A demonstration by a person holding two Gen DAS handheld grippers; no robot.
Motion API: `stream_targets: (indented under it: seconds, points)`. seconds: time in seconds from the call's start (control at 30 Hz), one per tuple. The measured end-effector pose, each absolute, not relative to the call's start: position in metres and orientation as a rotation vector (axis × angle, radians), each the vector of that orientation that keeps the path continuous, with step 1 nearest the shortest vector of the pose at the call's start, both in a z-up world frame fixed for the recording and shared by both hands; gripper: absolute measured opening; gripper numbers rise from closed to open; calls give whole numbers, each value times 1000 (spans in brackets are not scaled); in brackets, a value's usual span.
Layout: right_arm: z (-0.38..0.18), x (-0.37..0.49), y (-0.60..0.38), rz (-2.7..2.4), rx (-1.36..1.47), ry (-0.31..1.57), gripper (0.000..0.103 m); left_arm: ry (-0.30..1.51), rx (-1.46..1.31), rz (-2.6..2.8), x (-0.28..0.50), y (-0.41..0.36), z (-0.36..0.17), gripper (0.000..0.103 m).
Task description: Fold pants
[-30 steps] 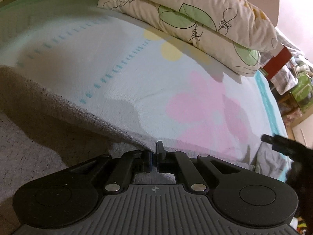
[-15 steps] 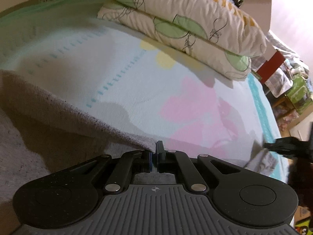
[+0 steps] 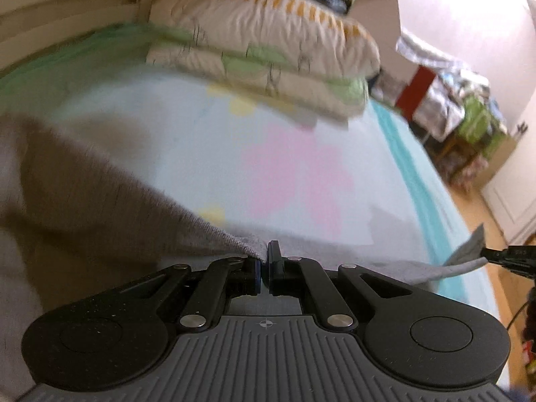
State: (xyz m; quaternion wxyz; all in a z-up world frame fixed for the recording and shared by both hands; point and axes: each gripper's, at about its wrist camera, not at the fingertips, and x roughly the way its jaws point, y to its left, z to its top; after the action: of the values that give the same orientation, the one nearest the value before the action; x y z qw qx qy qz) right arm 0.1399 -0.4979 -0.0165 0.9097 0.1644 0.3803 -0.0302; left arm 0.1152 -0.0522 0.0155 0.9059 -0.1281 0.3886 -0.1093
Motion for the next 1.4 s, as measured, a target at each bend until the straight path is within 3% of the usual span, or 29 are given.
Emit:
stream_targets:
  seconds: [0.23, 0.33, 0.37, 0.4, 0.47, 0.87, 0.93, 0.97, 1.0, 1.4]
  points:
    - [-94, 83, -519, -114, 438, 951, 4, 992, -285, -166, 84, -63, -44, 4]
    - [-104, 68, -529, -134, 495, 934, 14, 1008, -290, -148, 81, -64, -52, 4]
    - [-105, 63, -533, -147, 518, 912, 21, 1007, -286, -145, 81, -65, -53, 4]
    - [-106, 59, -539, -158, 547, 893, 41, 1006, -284, -145, 82, -65, -53, 4]
    - [-108, 56, -550, -183, 600, 858, 53, 1003, -286, -143, 85, -65, -52, 4]
    - [-121, 59, -568, -242, 760, 765, 48, 1001, -274, -151, 83, -68, -53, 4]
    - [-121, 64, -568, -254, 759, 767, 34, 1003, -277, -154, 84, -68, -54, 4]
    - [-120, 63, -567, -260, 752, 772, 10, 1004, -281, -155, 85, -67, -55, 4]
    - [-118, 64, -568, -259, 748, 771, 6, 1004, -284, -158, 83, -66, -55, 4]
    - [5, 49, -544, -63, 517, 553, 6, 745, -193, -202, 73, -63, 34, 4]
